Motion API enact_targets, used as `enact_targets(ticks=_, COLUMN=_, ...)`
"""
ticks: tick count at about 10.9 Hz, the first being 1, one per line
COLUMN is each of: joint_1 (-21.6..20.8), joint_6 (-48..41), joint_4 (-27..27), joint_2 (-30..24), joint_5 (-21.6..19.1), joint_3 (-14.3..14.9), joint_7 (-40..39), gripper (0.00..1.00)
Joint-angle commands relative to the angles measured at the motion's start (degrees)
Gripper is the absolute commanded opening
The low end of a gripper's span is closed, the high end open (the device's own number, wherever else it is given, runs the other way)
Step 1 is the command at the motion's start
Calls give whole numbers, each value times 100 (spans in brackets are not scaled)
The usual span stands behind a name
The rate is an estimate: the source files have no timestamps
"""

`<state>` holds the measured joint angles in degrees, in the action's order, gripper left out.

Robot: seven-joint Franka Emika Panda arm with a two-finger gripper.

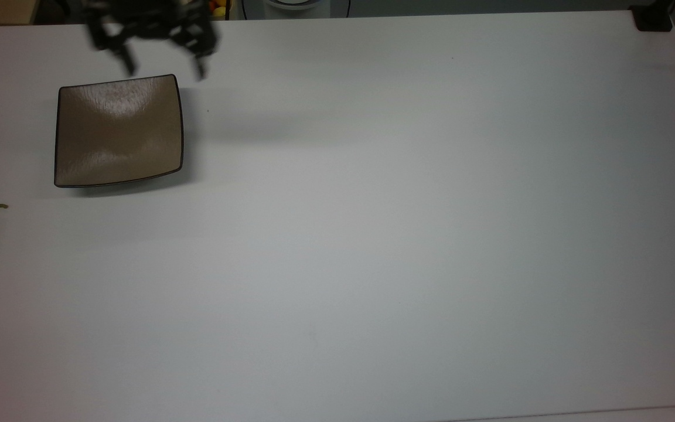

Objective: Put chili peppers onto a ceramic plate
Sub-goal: 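Move the open gripper over toward the green chili pepper beside the plate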

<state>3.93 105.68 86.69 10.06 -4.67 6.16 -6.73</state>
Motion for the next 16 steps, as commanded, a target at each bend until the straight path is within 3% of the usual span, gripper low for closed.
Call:
enact_targets(ticks=1, joint_1=63, joint_6=740, joint_4=-933, joint_2=1030, joint_5=10, joint_3=622, joint_7=829, gripper=100)
enact_targets(ticks=4, joint_1=590, joint_6=1979, joint_4=-987, joint_2=1559, joint_5=-8, joint_3=641, joint_7=1226, gripper=100)
enact_targets(ticks=10, joint_1=1303, joint_6=4422, joint_4=-1014, joint_2=2701, joint_5=-104, joint_3=632, joint_7=1253, gripper=100)
enact_targets(ticks=13, joint_1=1610, joint_6=4960, joint_4=-1460, joint_2=3351, joint_5=-113, joint_3=606, joint_7=1245, gripper=100)
enact_targets(ticks=16, joint_1=1725, joint_6=5427, joint_4=-1576, joint_2=3739, joint_5=-122, joint_3=588, joint_7=1245, gripper=100)
